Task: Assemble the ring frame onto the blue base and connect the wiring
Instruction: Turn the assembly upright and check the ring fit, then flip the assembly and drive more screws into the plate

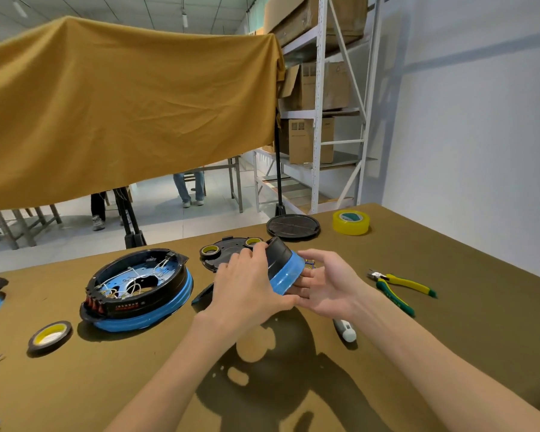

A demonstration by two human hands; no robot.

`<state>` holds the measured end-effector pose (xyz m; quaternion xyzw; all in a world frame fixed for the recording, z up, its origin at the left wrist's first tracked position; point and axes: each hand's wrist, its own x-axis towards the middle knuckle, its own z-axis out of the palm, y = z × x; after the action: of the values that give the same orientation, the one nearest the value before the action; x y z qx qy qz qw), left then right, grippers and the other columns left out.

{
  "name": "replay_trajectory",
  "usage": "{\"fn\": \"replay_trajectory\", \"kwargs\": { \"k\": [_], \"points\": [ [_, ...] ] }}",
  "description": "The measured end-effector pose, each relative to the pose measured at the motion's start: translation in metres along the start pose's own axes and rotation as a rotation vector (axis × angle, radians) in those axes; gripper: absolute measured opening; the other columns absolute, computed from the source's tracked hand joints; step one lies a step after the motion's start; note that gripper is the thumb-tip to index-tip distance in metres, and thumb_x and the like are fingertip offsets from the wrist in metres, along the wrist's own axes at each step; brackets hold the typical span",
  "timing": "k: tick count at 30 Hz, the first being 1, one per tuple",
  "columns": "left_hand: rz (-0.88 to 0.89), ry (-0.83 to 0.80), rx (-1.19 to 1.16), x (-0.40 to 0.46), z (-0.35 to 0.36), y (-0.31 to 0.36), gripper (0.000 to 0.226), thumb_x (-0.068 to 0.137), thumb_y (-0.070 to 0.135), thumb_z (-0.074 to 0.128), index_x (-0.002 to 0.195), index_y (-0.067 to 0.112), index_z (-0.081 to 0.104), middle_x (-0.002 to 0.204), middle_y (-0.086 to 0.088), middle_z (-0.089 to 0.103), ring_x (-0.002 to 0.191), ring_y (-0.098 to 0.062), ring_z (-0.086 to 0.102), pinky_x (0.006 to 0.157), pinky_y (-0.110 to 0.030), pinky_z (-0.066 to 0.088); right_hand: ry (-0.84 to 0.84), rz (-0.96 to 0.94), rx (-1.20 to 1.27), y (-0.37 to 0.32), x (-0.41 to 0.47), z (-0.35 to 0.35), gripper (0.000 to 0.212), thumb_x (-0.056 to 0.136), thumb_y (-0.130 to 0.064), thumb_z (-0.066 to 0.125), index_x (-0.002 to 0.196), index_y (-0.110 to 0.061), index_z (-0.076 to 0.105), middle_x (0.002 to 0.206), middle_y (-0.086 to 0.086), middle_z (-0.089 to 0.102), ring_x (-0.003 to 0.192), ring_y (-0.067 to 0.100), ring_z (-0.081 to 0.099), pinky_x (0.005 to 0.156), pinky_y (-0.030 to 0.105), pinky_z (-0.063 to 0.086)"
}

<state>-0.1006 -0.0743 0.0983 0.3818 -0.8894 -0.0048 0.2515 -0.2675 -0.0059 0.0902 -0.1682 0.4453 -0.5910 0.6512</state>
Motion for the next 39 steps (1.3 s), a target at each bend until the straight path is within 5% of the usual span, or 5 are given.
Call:
{"fn": "replay_trajectory", "kwargs": {
  "k": [7,13,19,26,39],
  "points": [
    [-0.030,0.073,-0.015,0.010,-0.011,-0.005,0.078,0.073,0.046,0.086,0.134,0.026,0.041,0.124,0.003,0.048,0.111,-0.013,0.051,0.088,-0.030,0.054,-0.005,-0.071,-0.208,0.003,0.002,0.021,0.047,0.097,-0.041,0.061,0.132,-0.009,0.057,0.115,0.016,0.076,0.110,0.032,0.072,0.087,0.042,0.059],
    [-0.145,0.155,-0.302,0.019,-0.042,-0.039,0.048,0.065,0.051,0.069,0.104,0.026,0.058,0.099,0.008,0.056,0.091,-0.014,0.056,0.075,-0.033,0.048,0.543,-0.708,-0.865,-0.001,0.012,-0.007,0.024,0.097,-0.036,0.065,0.111,-0.019,0.058,0.106,0.000,0.065,0.090,0.014,0.067,0.072,0.031,0.055],
    [-0.587,-0.174,-1.010,0.007,-0.032,-0.069,0.024,0.079,0.033,0.071,0.088,0.011,0.074,0.083,-0.008,0.078,0.062,-0.022,0.071,0.051,-0.028,0.054,0.382,-0.595,-1.087,0.007,0.029,-0.037,0.022,0.092,-0.038,0.071,0.108,-0.030,0.057,0.103,-0.012,0.067,0.085,-0.002,0.066,0.062,0.014,0.049],
    [-0.803,-0.450,-1.029,-0.020,0.027,-0.095,0.034,0.091,0.037,0.064,0.110,0.008,0.067,0.081,-0.013,0.075,0.071,-0.029,0.071,0.068,-0.037,0.057,0.475,-0.497,-1.221,0.015,0.036,-0.050,0.006,0.097,-0.029,0.066,0.093,-0.024,0.066,0.085,0.000,0.070,0.073,0.014,0.067,0.056,0.024,0.048],
    [-1.005,-0.262,-1.130,-0.030,0.056,-0.121,0.032,0.087,0.031,0.061,0.111,0.009,0.062,0.067,-0.016,0.074,0.055,-0.030,0.071,0.052,-0.032,0.055,0.704,-0.262,-1.555,0.010,0.013,-0.106,0.023,0.098,-0.043,0.059,0.102,-0.021,0.063,0.090,0.002,0.071,0.082,0.021,0.067,0.067,0.033,0.052]
  ]
}}
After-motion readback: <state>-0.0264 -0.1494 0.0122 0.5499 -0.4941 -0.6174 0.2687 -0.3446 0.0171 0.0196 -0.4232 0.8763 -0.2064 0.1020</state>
